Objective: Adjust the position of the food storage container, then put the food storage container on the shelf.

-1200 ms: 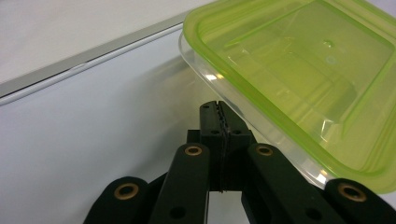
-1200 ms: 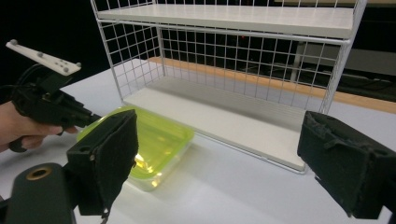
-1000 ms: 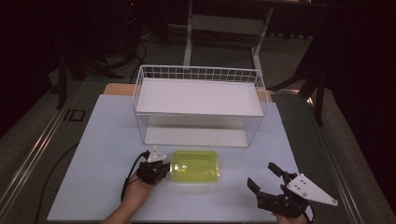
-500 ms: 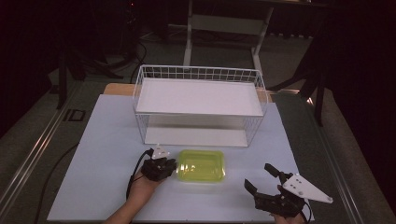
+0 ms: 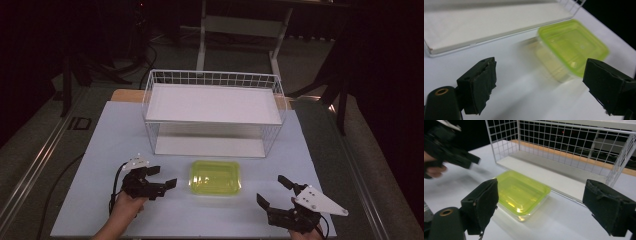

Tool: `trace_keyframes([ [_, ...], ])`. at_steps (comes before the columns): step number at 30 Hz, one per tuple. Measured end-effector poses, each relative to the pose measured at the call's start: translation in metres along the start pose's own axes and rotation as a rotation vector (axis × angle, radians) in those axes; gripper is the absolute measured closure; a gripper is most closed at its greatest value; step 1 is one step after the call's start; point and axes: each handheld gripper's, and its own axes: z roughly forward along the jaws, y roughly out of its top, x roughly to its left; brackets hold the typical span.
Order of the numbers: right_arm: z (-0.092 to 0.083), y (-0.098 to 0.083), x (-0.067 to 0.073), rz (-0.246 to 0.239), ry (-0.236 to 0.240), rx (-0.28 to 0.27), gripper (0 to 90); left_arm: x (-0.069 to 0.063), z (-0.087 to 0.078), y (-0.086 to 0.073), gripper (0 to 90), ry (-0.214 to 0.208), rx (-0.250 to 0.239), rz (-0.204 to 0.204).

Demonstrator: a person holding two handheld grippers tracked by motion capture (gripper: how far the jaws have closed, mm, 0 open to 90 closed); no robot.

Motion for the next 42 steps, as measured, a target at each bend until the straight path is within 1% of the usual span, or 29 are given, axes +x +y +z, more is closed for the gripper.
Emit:
trace_keyframes([
  [2, 0.002, 0.000, 0.000, 0.000, 0.006, 0.012, 12.4, -0.004, -0.007, 0.001, 10.1, -0.017, -0.011, 0.022],
  [3, 0.003, 0.000, -0.001, 0.008, 0.008, 0.011, 12.4, -0.009, -0.011, 0.002, 9.0, -0.025, -0.026, 0.053],
  [4, 0.003, 0.000, -0.001, 0.008, 0.008, 0.011, 12.4, -0.009, -0.011, 0.002, 9.1, -0.025, -0.026, 0.053],
  [5, 0.003, -0.001, -0.002, 0.013, -0.004, 0.017, 12.2, -0.015, -0.012, 0.003, 9.0, -0.030, -0.039, 0.084],
  [7, 0.003, 0.000, -0.003, 0.017, -0.018, 0.017, 12.2, -0.019, -0.011, 0.004, 8.9, -0.034, -0.041, 0.107],
  [8, 0.003, 0.000, -0.003, 0.017, -0.018, 0.017, 12.2, -0.019, -0.011, 0.004, 8.9, -0.034, -0.041, 0.107],
  [10, 0.005, 0.001, -0.003, 0.009, -0.036, 0.032, 14.8, -0.021, -0.008, 0.005, 8.9, -0.039, -0.032, 0.132],
  [11, 0.009, 0.002, -0.004, 0.007, -0.036, 0.059, 15.0, -0.023, -0.006, 0.005, 8.9, -0.030, -0.031, 0.145],
  [12, 0.011, 0.002, -0.005, 0.016, -0.025, 0.065, 16.1, -0.023, -0.004, 0.005, 8.9, -0.023, -0.023, 0.151],
  [13, 0.012, 0.002, -0.006, 0.040, -0.008, 0.085, 16.3, -0.023, -0.002, 0.004, 9.0, -0.036, -0.036, 0.149],
  [15, 0.016, 0.002, -0.011, 0.094, 0.025, 0.149, 16.8, -0.023, -0.001, 0.004, 9.0, -0.043, -0.033, 0.146],
  [16, 0.016, 0.002, -0.011, 0.094, 0.025, 0.149, 16.8, -0.023, -0.001, 0.005, 9.0, -0.040, -0.037, 0.148],
  [17, 0.017, 0.002, -0.013, 0.114, 0.047, 0.149, 17.0, -0.025, -0.001, 0.007, 9.0, -0.030, -0.028, 0.159],
  [20, 0.019, 0.003, -0.017, 0.085, 0.037, 0.149, 16.8, -0.028, -0.002, 0.011, 9.2, -0.035, -0.035, 0.153],
  [24, 0.021, 0.006, -0.017, 0.081, 0.028, 0.165, 12.5, -0.033, -0.003, 0.014, 9.2, -0.056, -0.049, 0.126],
  [25, 0.029, 0.005, -0.017, 0.103, 0.037, 0.194, 11.3, -0.034, -0.001, 0.017, 9.1, -0.070, -0.031, 0.103],
  [26, 0.029, 0.005, -0.017, 0.103, 0.037, 0.194, 11.3, -0.034, -0.001, 0.017, 9.1, -0.070, -0.031, 0.103],
  [27, 0.037, 0.003, -0.017, 0.155, 0.041, 0.217, 11.2, -0.035, 0.002, 0.021, 9.1, -0.081, -0.012, 0.077],
  [28, 0.040, 0.003, -0.018, 0.178, 0.050, 0.225, 11.2, -0.035, 0.002, 0.021, 9.0, -0.081, -0.012, 0.077],
  [29, 0.043, 0.002, -0.019, 0.204, 0.039, 0.234, 11.3, -0.034, 0.005, 0.025, 9.0, -0.095, -0.004, 0.039],
  [31, 0.047, 0.001, -0.020, 0.217, 0.036, 0.252, 11.3, -0.034, 0.008, 0.027, 9.0, -0.094, 0.003, 0.024],
  [33, 0.058, -0.002, -0.022, 0.250, 0.047, 0.291, 13.6, -0.030, 0.016, 0.031, 9.2, -0.092, 0.029, -0.027],
  [34, 0.058, -0.002, -0.022, 0.250, 0.047, 0.291, 13.6, -0.030, 0.016, 0.031, 9.2, -0.092, 0.029, -0.027],
  [35, 0.062, -0.003, -0.023, 0.266, 0.056, 0.309, 13.5, -0.028, 0.022, 0.031, 9.2, -0.104, 0.046, -0.069],
  [37, 0.075, -0.007, -0.027, 0.318, 0.077, 0.344, 14.5, -0.027, 0.030, 0.030, 11.1, -0.100, 0.073, -0.111],
  [38, 0.079, -0.009, -0.029, 0.350, 0.093, 0.361, 18.0, -0.026, 0.034, 0.029, 14.7, -0.094, 0.084, -0.135],
  [39, 0.083, -0.012, -0.031, 0.389, 0.111, 0.376, 21.9, -0.025, 0.037, 0.028, 15.4, -0.095, 0.090, -0.162],
  [40, 0.086, -0.015, -0.033, 0.428, 0.126, 0.385, 22.1, -0.025, 0.040, 0.026, 15.5, -0.102, 0.098, -0.182],
  [42, 0.093, -0.020, -0.035, 0.491, 0.149, 0.411, 23.2, -0.025, 0.045, 0.024, 15.7, -0.092, 0.134, -0.196],
])
